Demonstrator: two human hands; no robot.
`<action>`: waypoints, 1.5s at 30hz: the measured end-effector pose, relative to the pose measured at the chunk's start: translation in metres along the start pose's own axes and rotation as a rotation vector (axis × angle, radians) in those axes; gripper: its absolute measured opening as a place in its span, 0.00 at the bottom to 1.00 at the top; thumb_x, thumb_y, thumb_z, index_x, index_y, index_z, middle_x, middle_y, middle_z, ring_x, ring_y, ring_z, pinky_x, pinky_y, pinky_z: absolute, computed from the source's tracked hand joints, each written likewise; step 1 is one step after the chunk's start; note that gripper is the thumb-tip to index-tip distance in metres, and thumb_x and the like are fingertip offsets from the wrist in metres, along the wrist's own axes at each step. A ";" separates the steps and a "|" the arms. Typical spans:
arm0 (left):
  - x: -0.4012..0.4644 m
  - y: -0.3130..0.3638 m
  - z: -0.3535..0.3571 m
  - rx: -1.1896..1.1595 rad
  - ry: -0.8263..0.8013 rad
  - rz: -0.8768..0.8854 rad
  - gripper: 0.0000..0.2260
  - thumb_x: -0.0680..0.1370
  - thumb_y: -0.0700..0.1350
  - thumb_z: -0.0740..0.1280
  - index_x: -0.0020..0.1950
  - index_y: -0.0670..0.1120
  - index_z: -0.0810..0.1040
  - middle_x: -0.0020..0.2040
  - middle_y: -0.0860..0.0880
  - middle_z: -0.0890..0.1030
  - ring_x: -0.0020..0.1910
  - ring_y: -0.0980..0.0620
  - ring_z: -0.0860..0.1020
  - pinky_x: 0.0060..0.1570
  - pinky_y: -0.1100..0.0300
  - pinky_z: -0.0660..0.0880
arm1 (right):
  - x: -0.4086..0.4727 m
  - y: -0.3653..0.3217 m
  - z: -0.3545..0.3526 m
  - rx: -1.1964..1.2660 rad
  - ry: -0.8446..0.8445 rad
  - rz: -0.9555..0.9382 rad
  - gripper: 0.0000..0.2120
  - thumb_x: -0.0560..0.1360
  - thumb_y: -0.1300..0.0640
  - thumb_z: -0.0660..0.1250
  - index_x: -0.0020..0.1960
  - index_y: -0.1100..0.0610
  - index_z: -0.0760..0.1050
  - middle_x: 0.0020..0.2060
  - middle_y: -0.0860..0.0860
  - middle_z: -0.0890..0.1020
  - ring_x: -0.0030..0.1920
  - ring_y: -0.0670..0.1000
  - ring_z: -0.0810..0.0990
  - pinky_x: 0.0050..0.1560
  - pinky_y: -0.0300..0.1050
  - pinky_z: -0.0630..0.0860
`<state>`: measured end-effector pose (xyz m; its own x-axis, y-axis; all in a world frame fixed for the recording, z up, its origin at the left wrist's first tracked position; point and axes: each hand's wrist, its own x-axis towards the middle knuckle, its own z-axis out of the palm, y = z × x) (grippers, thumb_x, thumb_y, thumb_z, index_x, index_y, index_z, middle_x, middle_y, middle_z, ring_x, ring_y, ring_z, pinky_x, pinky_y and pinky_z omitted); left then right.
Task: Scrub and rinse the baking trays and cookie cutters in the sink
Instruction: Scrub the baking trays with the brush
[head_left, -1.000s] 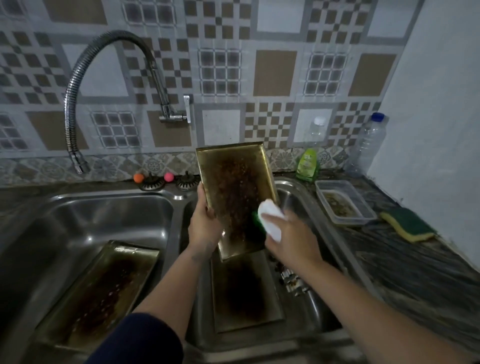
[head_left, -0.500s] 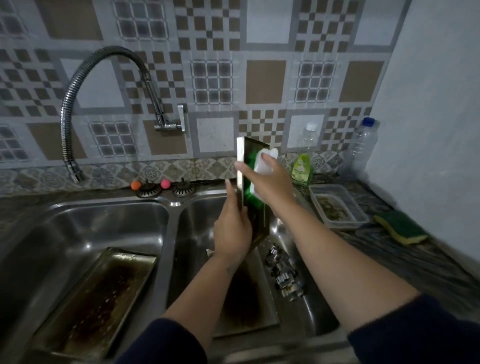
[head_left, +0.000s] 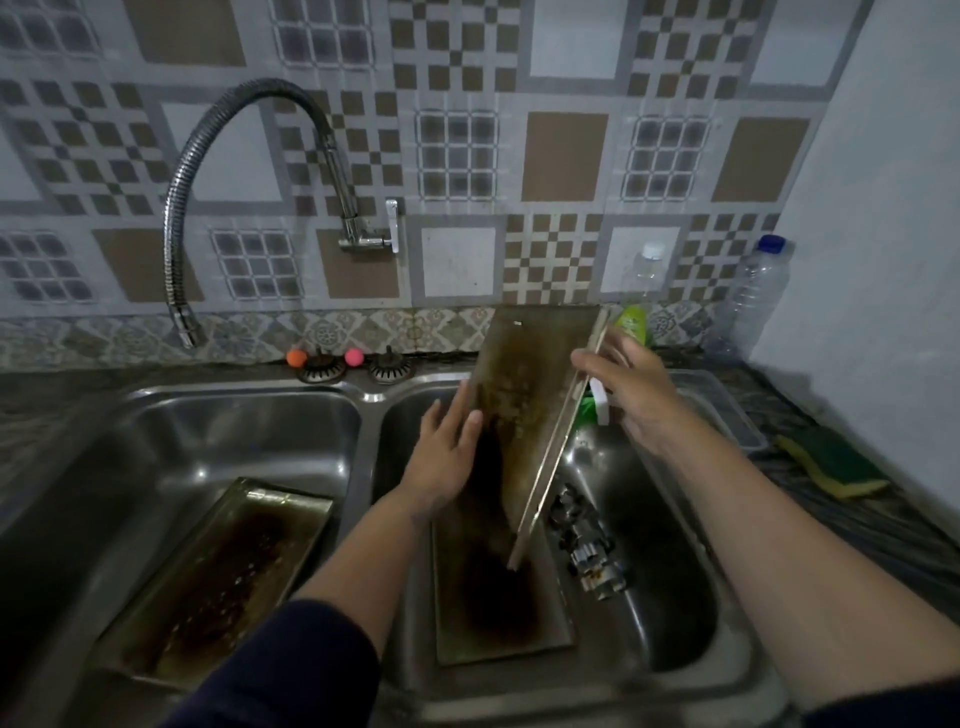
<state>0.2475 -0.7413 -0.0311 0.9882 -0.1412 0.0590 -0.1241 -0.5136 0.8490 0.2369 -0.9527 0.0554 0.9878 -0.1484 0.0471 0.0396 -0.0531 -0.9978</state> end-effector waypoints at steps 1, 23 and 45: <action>0.001 -0.006 -0.003 -0.051 -0.032 -0.013 0.23 0.83 0.57 0.51 0.78 0.60 0.50 0.78 0.50 0.56 0.78 0.49 0.51 0.73 0.55 0.51 | 0.000 0.005 -0.004 0.070 -0.031 0.035 0.27 0.73 0.59 0.71 0.70 0.51 0.67 0.55 0.46 0.80 0.57 0.50 0.78 0.64 0.54 0.71; -0.003 -0.019 -0.032 -0.618 0.280 0.014 0.24 0.82 0.39 0.59 0.77 0.52 0.60 0.71 0.50 0.72 0.70 0.52 0.70 0.69 0.54 0.67 | -0.042 0.065 0.056 -0.786 0.168 -0.452 0.24 0.75 0.45 0.67 0.70 0.45 0.70 0.63 0.52 0.72 0.60 0.54 0.74 0.55 0.48 0.75; -0.003 0.033 0.012 -0.586 0.351 0.126 0.26 0.82 0.32 0.55 0.78 0.47 0.58 0.69 0.60 0.65 0.66 0.68 0.63 0.56 0.82 0.63 | 0.024 0.027 0.054 -0.928 0.125 -0.469 0.22 0.80 0.47 0.58 0.74 0.43 0.63 0.64 0.55 0.71 0.54 0.52 0.75 0.43 0.41 0.75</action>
<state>0.2393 -0.7676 -0.0098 0.9522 0.1626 0.2586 -0.2689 0.0442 0.9622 0.2702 -0.9039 0.0275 0.8784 -0.0152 0.4777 0.2317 -0.8606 -0.4535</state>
